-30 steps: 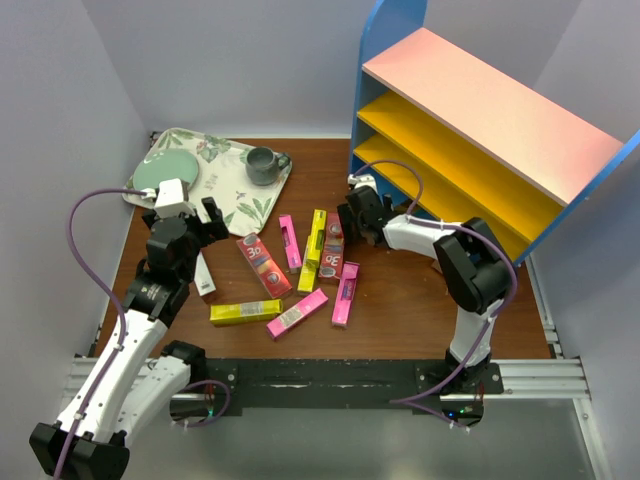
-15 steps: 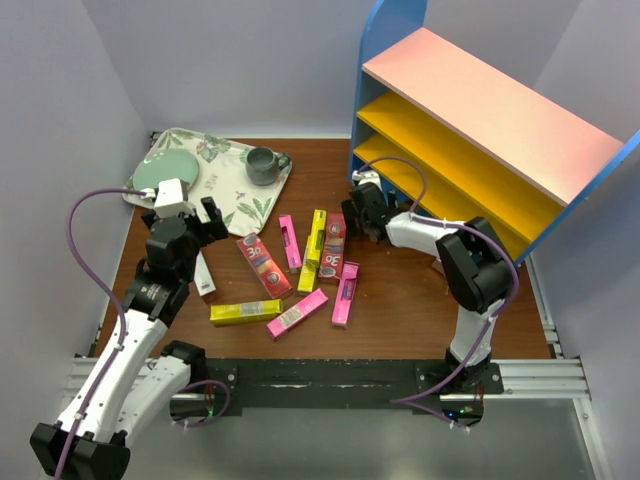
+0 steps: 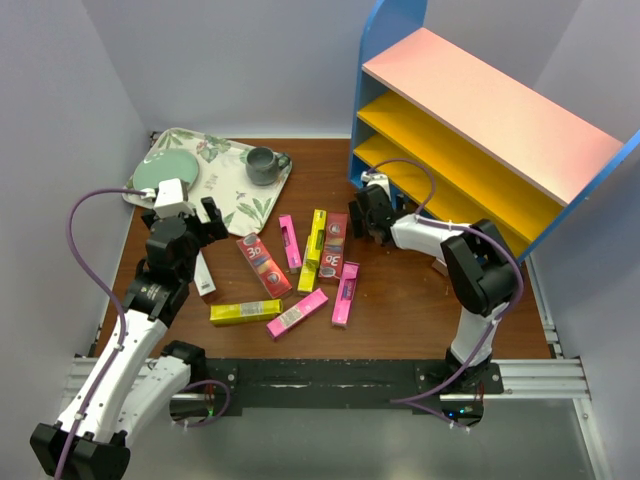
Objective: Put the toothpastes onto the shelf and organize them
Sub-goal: Place the toothpaste on the shelf.
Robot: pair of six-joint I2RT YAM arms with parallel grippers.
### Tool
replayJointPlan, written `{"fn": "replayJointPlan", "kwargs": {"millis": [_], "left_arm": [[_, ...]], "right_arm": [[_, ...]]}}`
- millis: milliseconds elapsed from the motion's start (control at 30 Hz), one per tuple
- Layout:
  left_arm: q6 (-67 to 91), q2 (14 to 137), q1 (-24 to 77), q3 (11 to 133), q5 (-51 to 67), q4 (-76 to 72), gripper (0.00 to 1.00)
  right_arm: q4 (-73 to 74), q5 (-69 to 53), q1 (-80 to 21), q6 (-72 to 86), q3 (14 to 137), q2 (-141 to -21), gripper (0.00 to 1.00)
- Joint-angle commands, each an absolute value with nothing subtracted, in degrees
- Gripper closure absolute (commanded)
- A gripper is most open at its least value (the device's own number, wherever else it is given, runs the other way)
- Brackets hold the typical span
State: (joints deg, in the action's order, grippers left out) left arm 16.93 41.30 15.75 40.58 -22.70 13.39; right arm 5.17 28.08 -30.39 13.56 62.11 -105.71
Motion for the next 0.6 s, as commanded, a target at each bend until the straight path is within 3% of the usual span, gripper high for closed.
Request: {"fn": "replayJointPlan", "kwargs": {"millis": [0,567], "left_arm": [[16.1,40.6,15.3,40.7,-22.6,12.0,0.03],[16.1,41.0,15.2,40.7,-22.4,12.0,0.03]], "right_arm": [[4.7,31.1,-29.5,15.6,61.6,-102.4,0.01],[4.6,30.7,-29.2,16.6,60.9,-102.3,0.02]]}}
